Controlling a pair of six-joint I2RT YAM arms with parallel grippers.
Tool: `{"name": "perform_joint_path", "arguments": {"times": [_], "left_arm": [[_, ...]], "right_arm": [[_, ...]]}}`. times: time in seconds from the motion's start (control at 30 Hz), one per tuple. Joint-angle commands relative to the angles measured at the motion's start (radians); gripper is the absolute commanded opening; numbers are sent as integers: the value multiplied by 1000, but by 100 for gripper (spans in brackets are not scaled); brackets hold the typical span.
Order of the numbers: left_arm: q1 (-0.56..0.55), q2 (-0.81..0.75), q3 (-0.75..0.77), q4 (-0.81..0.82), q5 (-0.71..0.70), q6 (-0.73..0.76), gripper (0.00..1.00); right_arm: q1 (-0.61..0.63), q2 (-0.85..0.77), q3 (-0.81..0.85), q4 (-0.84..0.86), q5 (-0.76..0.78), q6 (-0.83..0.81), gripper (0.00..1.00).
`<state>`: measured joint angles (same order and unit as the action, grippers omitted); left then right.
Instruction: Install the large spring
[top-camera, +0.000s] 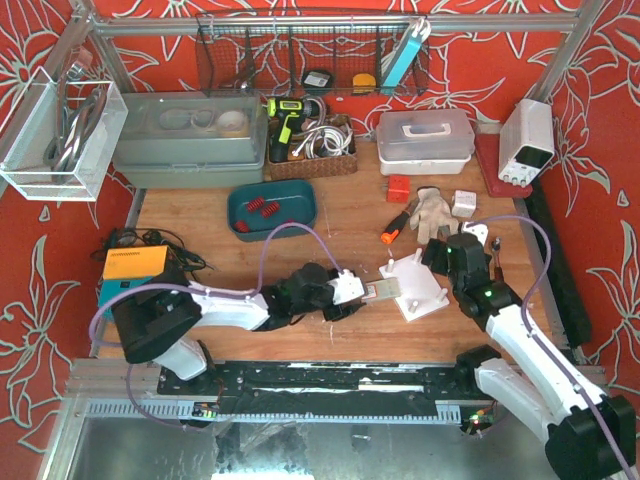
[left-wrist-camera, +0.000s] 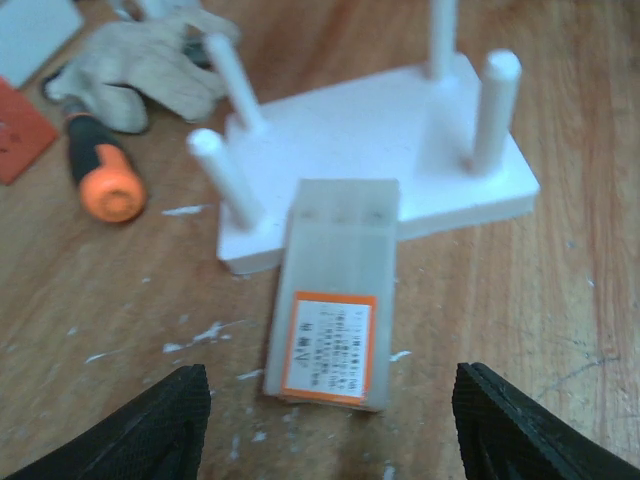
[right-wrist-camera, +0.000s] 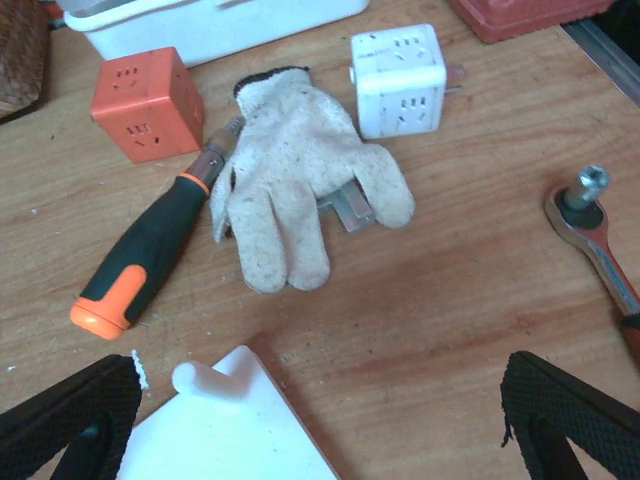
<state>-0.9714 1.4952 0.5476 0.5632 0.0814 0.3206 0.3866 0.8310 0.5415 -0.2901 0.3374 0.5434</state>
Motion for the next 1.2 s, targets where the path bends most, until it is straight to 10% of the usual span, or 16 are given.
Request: {"name": "perform_joint_path", "arguments": {"times": [0.0, 0.6, 1.17], "left_arm": [[-25, 98, 69, -14, 29, 230, 70], [-26, 398, 406, -307, 6, 245, 75], [-26, 411, 408, -331, -6, 264, 63]], "right_arm": [[3, -68, -74, 89, 65, 57, 98], [3, -121, -89, 82, 95, 57, 98], [3, -112, -89, 91, 89, 53, 96]]}}
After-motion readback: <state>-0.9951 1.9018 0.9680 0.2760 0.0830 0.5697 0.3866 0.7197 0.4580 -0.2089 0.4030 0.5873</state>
